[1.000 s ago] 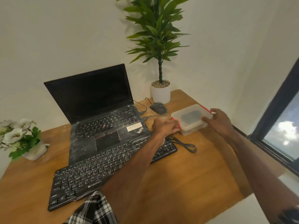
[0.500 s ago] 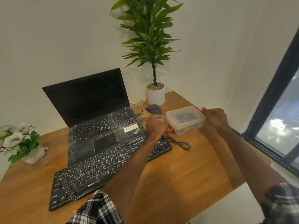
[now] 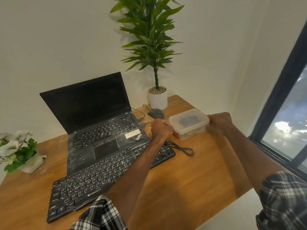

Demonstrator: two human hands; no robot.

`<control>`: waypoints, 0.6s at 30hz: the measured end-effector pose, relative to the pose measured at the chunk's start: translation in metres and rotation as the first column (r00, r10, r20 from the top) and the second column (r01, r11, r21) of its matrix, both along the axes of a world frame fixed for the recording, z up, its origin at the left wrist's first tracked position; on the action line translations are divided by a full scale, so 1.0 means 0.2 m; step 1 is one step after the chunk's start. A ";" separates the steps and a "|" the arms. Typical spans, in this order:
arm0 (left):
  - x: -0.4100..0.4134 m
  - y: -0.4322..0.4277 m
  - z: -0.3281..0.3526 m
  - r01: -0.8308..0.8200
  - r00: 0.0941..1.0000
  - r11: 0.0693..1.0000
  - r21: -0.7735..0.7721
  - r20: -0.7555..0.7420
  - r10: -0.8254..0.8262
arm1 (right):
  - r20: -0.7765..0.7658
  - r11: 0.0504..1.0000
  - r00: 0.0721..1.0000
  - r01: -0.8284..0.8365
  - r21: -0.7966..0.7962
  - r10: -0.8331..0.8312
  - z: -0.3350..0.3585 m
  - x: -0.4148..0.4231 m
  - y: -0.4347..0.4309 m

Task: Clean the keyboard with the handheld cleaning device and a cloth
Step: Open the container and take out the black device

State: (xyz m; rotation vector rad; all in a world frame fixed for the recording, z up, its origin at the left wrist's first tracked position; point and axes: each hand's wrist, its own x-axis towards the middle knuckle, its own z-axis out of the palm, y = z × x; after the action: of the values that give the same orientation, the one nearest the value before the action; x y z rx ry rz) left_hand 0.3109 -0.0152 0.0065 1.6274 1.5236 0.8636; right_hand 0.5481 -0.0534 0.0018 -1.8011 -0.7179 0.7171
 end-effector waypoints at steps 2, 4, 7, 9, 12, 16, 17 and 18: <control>0.00 0.00 0.01 -0.003 1.000 1.000 -0.007 -0.012 0.003 | 0.097 0.999 0.995 -0.024 0.036 0.021 -0.03 0.03 0.00; 0.00 -0.01 0.02 -0.005 1.000 1.000 -0.019 -0.010 0.005 | 0.218 0.996 0.976 -0.030 0.084 0.011 -0.02 0.01 -0.02; 0.00 -0.01 0.03 -0.005 1.000 0.999 -0.044 -0.005 0.005 | 0.459 0.991 0.884 -0.124 0.051 0.087 0.01 -0.02 -0.02; 0.00 -0.03 0.05 -0.016 1.000 0.999 -0.036 0.010 0.016 | 0.515 0.983 0.842 -0.185 -0.004 0.160 0.05 -0.04 -0.05; 0.01 -0.04 0.06 -0.058 0.998 0.998 -0.002 0.025 0.058 | 0.491 0.979 0.851 -0.202 -0.022 0.186 0.08 -0.03 -0.07; 0.00 -0.06 0.11 -0.070 0.986 0.997 -0.014 0.149 0.071 | 0.350 0.980 0.921 -0.195 0.040 0.169 0.12 -0.02 -0.13; -0.01 -0.08 0.13 -0.052 0.983 0.999 -0.017 0.177 0.054 | 0.314 0.980 0.936 -0.187 0.062 0.159 0.13 0.00 -0.15; -0.01 -0.09 0.14 -0.017 0.981 1.000 -0.012 0.194 0.019 | 0.278 0.981 0.949 -0.178 0.077 0.150 0.13 0.01 -0.18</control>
State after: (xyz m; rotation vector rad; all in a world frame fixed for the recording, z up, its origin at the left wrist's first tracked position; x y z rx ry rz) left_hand 0.3085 -0.0340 0.0343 1.4772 1.4063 0.9926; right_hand 0.5491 -0.0892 0.0270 -1.7789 -1.0789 0.5346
